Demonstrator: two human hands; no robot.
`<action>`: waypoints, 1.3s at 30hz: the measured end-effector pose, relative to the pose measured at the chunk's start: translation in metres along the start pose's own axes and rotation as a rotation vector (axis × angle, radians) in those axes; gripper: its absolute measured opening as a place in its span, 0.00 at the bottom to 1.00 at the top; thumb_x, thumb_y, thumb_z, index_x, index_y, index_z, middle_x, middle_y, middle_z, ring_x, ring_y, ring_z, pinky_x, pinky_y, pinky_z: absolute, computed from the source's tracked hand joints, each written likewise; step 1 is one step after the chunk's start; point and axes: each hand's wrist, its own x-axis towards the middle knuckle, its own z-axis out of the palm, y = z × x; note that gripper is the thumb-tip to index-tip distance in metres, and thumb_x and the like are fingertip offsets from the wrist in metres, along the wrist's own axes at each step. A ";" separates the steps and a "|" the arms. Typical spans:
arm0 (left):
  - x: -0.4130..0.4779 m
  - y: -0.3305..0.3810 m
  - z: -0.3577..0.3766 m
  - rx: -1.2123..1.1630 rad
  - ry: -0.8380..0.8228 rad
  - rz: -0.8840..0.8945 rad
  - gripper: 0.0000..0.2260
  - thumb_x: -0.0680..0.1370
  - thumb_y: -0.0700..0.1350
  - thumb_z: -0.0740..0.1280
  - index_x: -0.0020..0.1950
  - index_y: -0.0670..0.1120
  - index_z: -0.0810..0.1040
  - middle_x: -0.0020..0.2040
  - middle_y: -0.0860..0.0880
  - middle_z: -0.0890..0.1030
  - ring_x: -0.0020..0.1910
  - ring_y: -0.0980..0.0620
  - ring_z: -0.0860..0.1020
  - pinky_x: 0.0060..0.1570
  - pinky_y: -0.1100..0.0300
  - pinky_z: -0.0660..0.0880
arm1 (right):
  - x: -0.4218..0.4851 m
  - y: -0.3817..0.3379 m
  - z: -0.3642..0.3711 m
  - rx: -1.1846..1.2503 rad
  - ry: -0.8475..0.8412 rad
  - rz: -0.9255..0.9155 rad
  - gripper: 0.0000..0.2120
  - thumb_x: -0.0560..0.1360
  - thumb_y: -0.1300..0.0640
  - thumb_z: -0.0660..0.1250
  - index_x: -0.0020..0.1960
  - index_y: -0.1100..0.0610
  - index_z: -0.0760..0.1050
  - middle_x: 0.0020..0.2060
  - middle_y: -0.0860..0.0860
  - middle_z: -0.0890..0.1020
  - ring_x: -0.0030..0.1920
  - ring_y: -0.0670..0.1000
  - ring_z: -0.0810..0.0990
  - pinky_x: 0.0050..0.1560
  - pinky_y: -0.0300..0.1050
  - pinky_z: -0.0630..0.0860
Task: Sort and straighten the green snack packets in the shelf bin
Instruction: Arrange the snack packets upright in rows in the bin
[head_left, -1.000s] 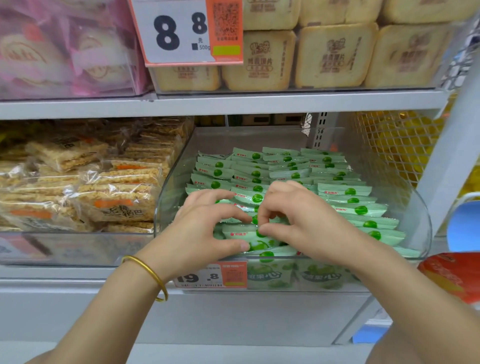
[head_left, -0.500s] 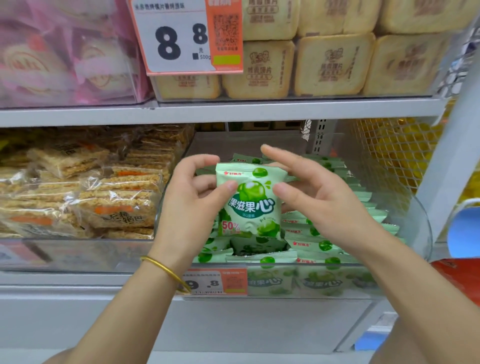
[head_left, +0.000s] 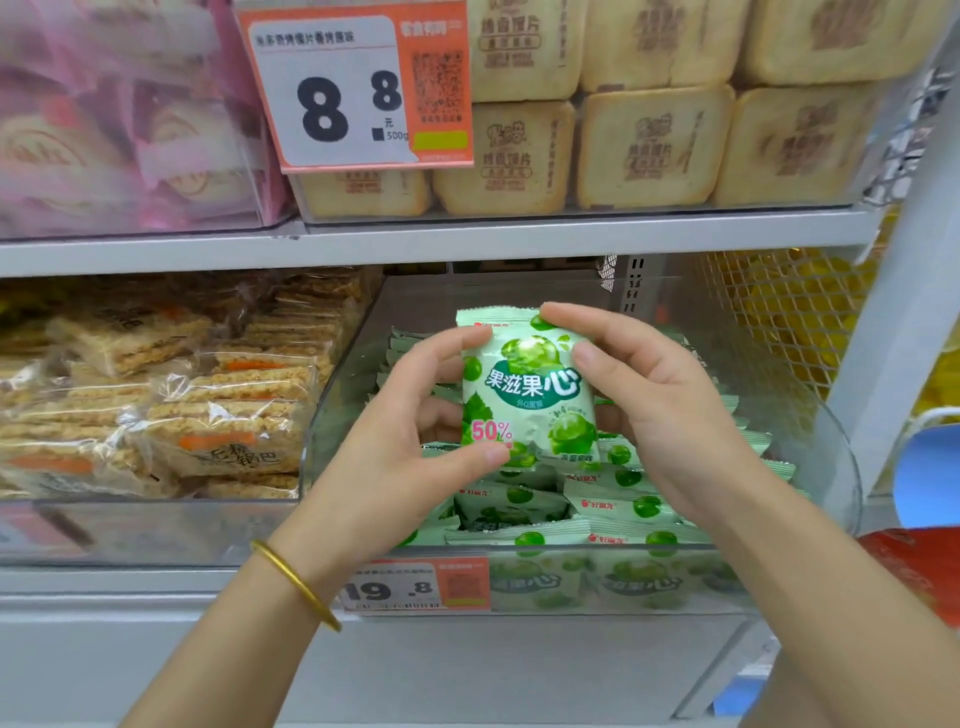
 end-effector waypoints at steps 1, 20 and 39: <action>0.000 0.001 -0.001 -0.001 -0.006 -0.001 0.33 0.71 0.35 0.72 0.65 0.65 0.68 0.62 0.52 0.73 0.47 0.53 0.81 0.51 0.58 0.78 | 0.000 0.000 0.000 0.007 -0.005 0.003 0.13 0.80 0.60 0.59 0.56 0.47 0.79 0.49 0.49 0.84 0.45 0.48 0.82 0.41 0.47 0.79; -0.002 -0.009 0.020 0.496 0.180 0.131 0.31 0.66 0.61 0.67 0.68 0.54 0.67 0.56 0.62 0.64 0.59 0.61 0.67 0.57 0.68 0.67 | -0.012 -0.001 0.011 0.041 -0.062 -0.111 0.16 0.76 0.65 0.64 0.61 0.52 0.72 0.53 0.51 0.77 0.46 0.50 0.83 0.41 0.49 0.82; -0.008 0.006 0.009 -0.114 -0.039 0.136 0.31 0.69 0.36 0.71 0.66 0.60 0.65 0.67 0.50 0.71 0.59 0.55 0.77 0.53 0.63 0.76 | -0.007 0.002 0.000 0.026 -0.040 -0.087 0.16 0.73 0.62 0.68 0.59 0.48 0.77 0.54 0.50 0.82 0.47 0.50 0.80 0.41 0.47 0.78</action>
